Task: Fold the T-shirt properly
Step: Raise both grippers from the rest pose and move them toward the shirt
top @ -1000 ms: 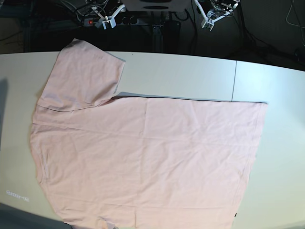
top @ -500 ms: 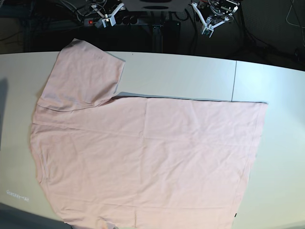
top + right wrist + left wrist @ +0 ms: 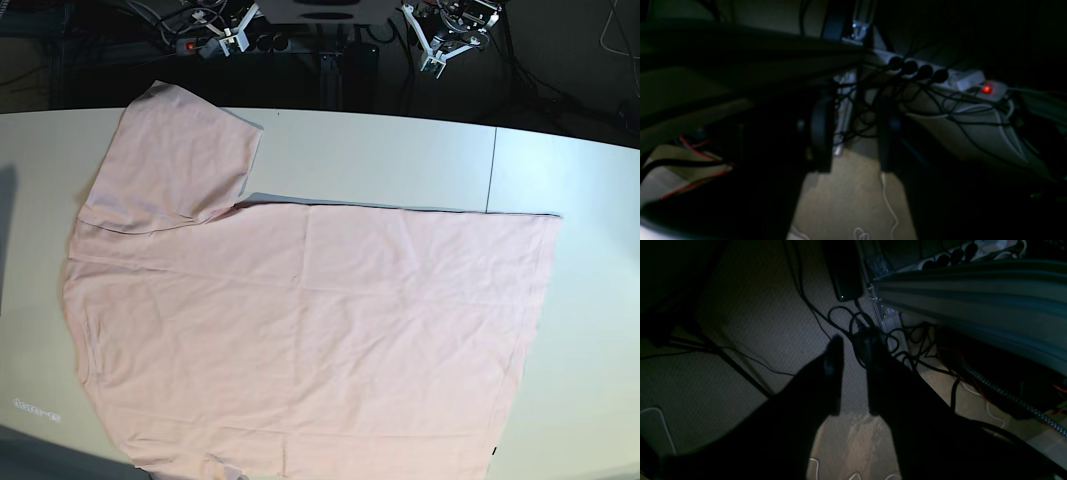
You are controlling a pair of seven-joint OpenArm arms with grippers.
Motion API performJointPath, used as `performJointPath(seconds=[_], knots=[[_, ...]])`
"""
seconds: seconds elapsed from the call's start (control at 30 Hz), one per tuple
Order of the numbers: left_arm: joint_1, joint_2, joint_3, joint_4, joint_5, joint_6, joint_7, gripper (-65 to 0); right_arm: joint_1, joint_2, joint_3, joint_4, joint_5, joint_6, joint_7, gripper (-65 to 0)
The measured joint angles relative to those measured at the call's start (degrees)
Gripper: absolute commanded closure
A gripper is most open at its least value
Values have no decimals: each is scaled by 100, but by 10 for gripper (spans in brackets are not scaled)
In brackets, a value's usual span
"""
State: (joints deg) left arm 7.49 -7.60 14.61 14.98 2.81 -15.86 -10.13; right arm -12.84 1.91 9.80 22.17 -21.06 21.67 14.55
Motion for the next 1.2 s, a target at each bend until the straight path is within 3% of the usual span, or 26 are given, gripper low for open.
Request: performJointPath(seconds=[0.13,0.3,0.43,0.53,0.7,1.2], knots=[[35,0,0,0,330,-92,2,-152,0,0,0,0,0,0,0,-225],[140,-2,0,28,750,-1309,-168,-152,-240,31,0,203,-15,-2,4,-225],[256,-92,0,133,804,-2009,-181,-152,-603,98,0,632,-42,-4,9,-225],[415,-330,0,413,798,-2194,-472,-152,-920,256,0,984,-37,-4,11,-225],[752,-793,0,1204,796,-2221,-752,-152,-1419,684,0,1488,-17,-7,-13,-225],[2232,-1646,0,3963,616,-2258,-728,-152,-2935,1926,-9,3397,216,-22,-22,-225]])
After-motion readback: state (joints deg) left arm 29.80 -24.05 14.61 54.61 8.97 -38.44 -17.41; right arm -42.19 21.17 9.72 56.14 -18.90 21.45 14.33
